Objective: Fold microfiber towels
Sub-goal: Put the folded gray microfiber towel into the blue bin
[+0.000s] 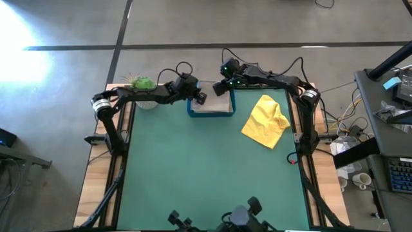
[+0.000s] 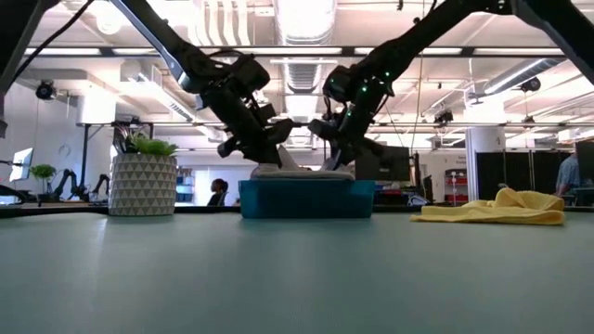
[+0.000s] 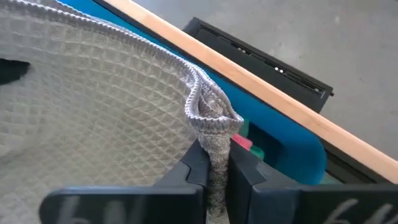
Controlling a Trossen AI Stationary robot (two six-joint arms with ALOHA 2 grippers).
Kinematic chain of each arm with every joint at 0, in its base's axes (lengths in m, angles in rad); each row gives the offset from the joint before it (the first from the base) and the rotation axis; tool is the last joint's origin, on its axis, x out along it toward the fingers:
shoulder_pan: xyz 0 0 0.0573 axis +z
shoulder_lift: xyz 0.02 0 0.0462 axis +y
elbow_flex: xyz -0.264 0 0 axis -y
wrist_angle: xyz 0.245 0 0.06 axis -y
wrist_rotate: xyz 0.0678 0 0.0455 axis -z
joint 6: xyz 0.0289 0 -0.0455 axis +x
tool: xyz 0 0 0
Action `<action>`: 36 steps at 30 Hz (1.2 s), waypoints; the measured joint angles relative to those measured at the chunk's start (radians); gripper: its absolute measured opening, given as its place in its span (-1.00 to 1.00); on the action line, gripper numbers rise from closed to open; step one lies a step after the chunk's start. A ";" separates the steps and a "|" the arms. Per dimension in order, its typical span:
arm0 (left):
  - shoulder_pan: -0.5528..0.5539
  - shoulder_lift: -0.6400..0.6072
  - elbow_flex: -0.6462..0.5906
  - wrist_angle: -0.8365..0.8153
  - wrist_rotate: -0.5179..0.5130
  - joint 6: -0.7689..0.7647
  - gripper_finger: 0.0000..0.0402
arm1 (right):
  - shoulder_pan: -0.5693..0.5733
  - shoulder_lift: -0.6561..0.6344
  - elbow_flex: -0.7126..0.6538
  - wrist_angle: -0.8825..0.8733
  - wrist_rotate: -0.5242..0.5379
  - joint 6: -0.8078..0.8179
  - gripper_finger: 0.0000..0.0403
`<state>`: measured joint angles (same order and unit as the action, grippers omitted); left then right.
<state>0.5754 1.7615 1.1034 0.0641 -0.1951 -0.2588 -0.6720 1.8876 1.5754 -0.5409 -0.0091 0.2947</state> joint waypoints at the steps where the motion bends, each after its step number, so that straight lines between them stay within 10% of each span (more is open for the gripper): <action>1: 0.001 0.000 0.000 0.000 0.000 0.000 -0.89 | 0.000 0.002 0.000 0.000 0.000 -0.009 -0.90; 21: 0.027 -0.138 0.032 -0.004 -0.001 0.063 -0.09 | -0.047 -0.014 0.076 -0.098 -0.033 -0.071 -0.26; 36: 0.020 -0.151 -0.030 -0.093 0.310 0.091 -0.35 | 0.025 -0.021 0.015 -0.234 -0.420 -0.116 -0.38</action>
<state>0.5951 1.6101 1.0734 -0.0293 0.1147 -0.1680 -0.6474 1.8668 1.5903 -0.7746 -0.4294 0.1787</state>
